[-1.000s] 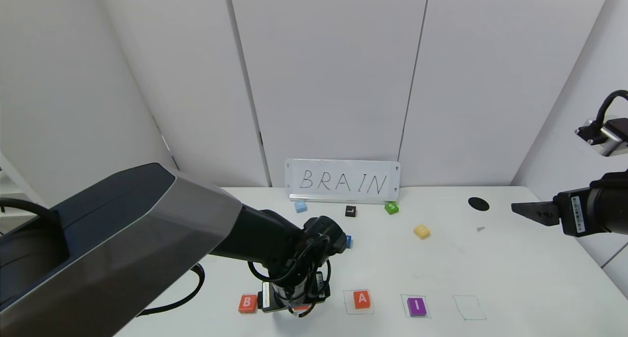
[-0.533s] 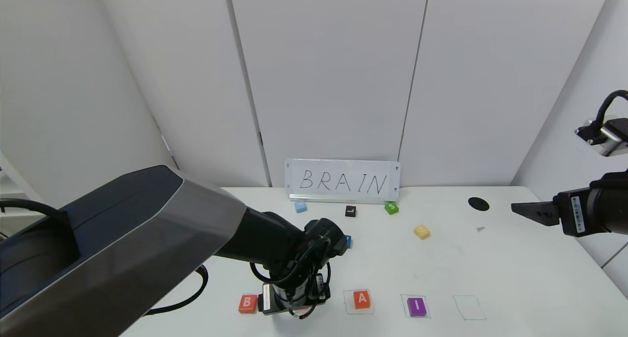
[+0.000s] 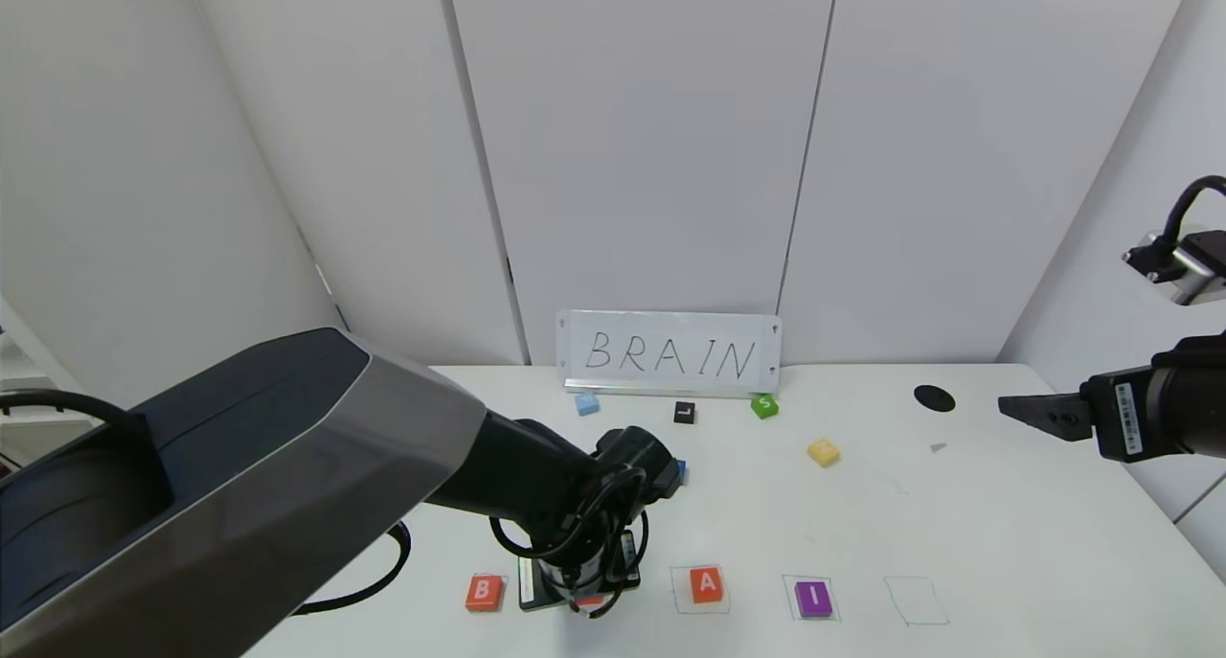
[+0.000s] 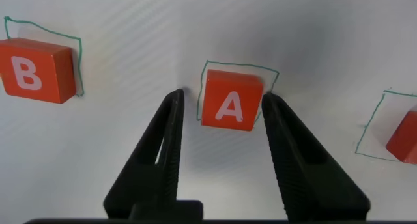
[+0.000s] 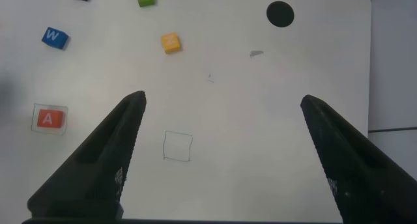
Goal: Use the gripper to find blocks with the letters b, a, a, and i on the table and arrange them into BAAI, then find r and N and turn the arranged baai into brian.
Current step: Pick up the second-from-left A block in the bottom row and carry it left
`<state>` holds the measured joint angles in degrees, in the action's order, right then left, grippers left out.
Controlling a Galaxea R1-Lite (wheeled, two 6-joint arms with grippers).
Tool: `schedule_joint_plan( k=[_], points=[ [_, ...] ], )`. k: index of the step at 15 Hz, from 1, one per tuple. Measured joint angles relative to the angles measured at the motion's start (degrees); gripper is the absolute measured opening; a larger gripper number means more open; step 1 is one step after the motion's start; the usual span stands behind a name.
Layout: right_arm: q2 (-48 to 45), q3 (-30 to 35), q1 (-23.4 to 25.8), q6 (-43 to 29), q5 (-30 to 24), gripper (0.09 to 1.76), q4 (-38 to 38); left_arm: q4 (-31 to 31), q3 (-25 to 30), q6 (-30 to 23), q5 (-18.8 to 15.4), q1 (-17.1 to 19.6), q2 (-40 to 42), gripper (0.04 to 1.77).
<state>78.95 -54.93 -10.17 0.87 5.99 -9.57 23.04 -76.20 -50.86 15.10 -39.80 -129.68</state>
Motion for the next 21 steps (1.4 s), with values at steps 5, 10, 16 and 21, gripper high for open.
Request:
schedule_joint_plan(
  k=[5, 10, 16, 21],
  points=[
    [0.02, 0.17, 0.0, 0.0, -0.02, 1.71, 0.05, -0.02, 0.18, 0.0, 0.02, 0.0, -0.06, 0.51],
    [0.1, 0.17, -0.09, 0.04, 0.0, 1.71, 0.1, -0.02, 0.16, 0.0, 0.02, 0.0, 0.0, 0.51],
    [0.05, 0.37, -0.57, 0.06, 0.06, 1.71, 0.18, 1.1, -0.3, 2.85, -0.17, 0.45, 3.77, 0.51],
    [-0.26, 0.35, -0.49, 0.09, 0.09, 1.71, 0.21, 1.37, 1.6, 12.46, -0.22, 4.19, 9.51, 0.51]
  ],
)
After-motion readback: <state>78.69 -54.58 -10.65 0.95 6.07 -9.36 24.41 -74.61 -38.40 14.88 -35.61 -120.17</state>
